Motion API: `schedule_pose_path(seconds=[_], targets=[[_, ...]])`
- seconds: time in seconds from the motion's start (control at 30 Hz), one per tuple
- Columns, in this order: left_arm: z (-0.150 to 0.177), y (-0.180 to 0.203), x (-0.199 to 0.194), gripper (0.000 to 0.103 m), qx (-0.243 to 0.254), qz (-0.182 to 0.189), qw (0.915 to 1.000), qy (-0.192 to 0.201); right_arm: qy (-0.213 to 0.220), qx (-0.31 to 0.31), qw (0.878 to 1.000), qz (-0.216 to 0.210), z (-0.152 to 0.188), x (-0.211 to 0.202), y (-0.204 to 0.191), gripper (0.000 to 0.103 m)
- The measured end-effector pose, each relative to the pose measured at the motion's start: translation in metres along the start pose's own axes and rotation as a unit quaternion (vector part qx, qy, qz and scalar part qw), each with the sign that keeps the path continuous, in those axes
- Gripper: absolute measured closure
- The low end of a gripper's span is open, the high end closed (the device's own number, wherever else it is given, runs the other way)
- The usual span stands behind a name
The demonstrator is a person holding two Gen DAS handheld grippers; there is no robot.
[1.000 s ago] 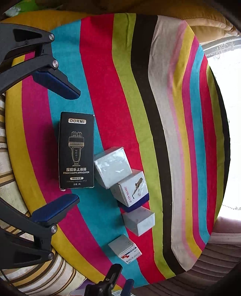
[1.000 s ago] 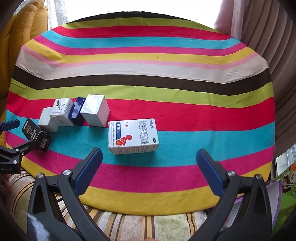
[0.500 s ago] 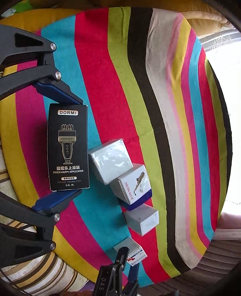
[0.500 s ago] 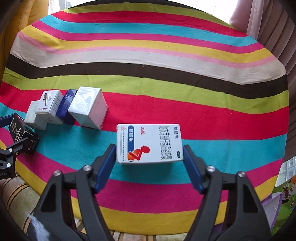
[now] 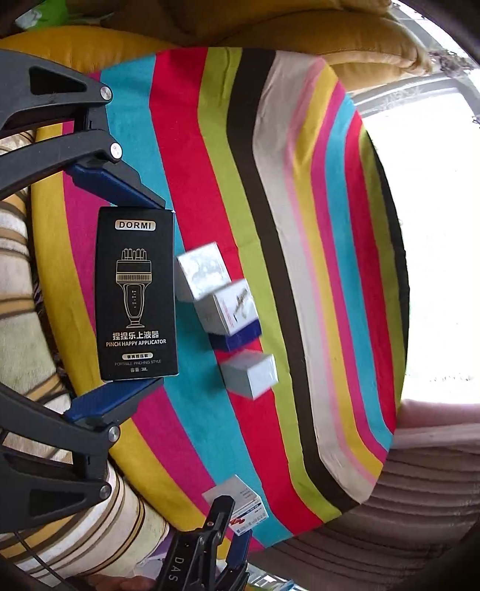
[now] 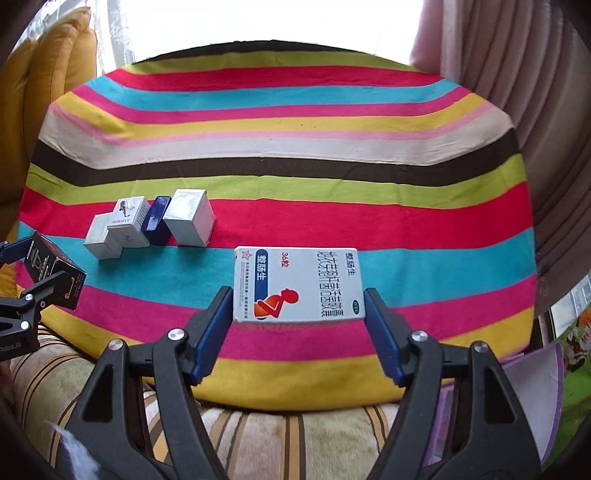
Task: Organize rigid objects
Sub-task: 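Lift and carry both held boxes over the storage box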
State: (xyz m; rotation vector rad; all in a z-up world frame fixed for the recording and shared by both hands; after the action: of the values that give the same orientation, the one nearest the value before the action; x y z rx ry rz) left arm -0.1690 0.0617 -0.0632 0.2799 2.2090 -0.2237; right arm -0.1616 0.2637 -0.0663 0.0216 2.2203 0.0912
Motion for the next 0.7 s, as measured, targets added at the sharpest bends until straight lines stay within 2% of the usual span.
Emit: schedule_pose_path(seconds=[0.4,0.7], targets=[[0.000,0.057,-0.044,0.018,0.030,0.026,0.9983,0.042,0.043,0.053,0.997,0.026,0.034,-0.069,0.039,0.030],[0.002,0.095,-0.063,0.018,0.046,0.048,0.9964,0.053,0.058,0.092,0.994,0.029,0.050,-0.099,0.068,0.030]])
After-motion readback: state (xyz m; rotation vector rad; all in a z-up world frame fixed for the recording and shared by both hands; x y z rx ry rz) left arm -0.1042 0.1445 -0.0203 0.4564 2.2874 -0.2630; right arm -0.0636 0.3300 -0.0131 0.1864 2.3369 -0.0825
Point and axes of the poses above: each gripper's, at about its wrist camera, not at the fingertips, and x roughly the way its jaws point, y to its right, z to its underside, the point moved 10 cm from there along x, roughly the way its jaws point
